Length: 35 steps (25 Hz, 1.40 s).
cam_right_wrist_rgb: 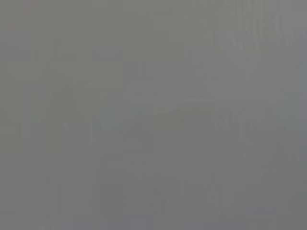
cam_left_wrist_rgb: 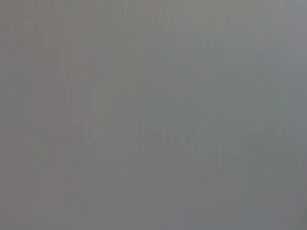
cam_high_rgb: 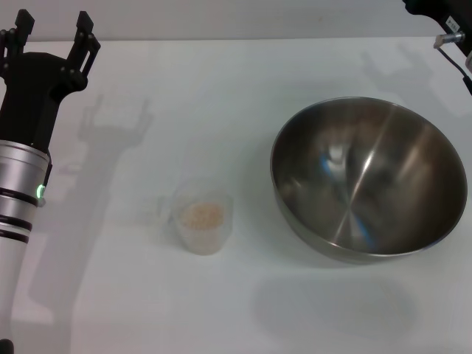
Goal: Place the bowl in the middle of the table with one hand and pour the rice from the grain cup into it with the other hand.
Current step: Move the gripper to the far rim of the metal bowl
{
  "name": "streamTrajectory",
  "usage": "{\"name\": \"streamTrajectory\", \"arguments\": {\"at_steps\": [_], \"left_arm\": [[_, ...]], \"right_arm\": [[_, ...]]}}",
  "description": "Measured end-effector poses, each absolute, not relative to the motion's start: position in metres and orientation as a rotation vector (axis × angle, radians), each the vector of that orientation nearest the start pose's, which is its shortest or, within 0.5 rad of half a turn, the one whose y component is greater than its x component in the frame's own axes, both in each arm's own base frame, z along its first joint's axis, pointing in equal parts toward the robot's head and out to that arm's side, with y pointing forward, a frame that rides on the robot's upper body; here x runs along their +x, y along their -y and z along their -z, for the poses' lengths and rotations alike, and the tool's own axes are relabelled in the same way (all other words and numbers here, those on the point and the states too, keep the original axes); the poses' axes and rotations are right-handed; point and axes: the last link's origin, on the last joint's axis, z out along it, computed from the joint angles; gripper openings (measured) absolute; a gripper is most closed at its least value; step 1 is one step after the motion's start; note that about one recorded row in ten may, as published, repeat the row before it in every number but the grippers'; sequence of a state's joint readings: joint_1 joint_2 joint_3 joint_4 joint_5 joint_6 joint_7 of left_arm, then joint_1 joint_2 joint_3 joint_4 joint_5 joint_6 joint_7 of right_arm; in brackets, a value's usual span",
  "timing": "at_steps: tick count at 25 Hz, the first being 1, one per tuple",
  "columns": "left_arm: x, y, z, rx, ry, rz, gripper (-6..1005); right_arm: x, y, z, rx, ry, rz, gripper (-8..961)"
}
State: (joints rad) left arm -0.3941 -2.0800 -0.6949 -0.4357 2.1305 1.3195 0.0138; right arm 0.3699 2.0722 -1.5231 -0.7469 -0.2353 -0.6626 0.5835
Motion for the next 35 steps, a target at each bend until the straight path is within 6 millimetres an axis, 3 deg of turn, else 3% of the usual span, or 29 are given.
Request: {"name": "streamTrajectory", "arguments": {"at_steps": [19,26,35], "left_arm": [[-0.258,-0.325,0.026,-1.524,0.406,0.967,838],[-0.26,-0.323,0.026,-1.521,0.409,0.963,838],[-0.261,-0.322,0.026,-1.521,0.407,0.959,838]], "right_arm": [[0.246,-0.405,-0.026,-1.74,-0.589,-0.83,754],[0.224,-0.408,-0.014,-1.91,-0.684,-0.797,752],[0.22,-0.41,-0.013,-2.134,-0.774,-0.775,748]]}}
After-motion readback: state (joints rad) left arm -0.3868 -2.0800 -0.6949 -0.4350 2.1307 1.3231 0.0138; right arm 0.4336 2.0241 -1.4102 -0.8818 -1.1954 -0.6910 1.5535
